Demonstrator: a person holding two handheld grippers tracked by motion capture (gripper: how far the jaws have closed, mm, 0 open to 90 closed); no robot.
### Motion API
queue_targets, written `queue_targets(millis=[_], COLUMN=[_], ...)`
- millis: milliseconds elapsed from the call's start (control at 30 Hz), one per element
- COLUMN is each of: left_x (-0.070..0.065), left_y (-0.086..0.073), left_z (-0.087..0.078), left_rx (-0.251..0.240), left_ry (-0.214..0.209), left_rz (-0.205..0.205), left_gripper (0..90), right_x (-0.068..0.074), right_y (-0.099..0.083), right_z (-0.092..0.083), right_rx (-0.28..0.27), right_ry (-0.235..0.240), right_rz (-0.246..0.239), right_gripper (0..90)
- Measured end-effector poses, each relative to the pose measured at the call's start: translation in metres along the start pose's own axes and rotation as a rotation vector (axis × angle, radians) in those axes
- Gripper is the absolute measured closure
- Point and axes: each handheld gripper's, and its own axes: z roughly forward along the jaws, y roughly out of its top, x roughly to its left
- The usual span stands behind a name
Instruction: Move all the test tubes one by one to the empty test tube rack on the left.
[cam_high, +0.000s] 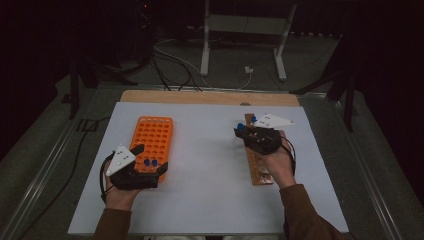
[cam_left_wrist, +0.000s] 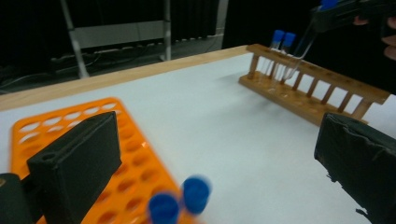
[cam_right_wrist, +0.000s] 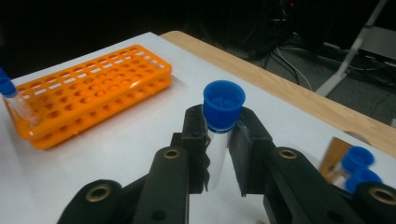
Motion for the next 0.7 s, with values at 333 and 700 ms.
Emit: queue_targets(millis=[333,700], left_x=[-0.032,-0.053], left_y=[0.018,0.026], left_z=[0.034,0.064], left_rx=[0.011,0.063], left_ry=[-0.065,-0.071], left_rz=[0.059,0.076], left_gripper=[1.4,5.5], right_x=[0.020,0.037], right_y=[0.010,0.013], right_z=[0.009,0.016], right_rx=[-0.004,0.001], right_ry=[0.060,0.121], right_rz=[-0.016,-0.032], right_gripper=[76.3,76.3])
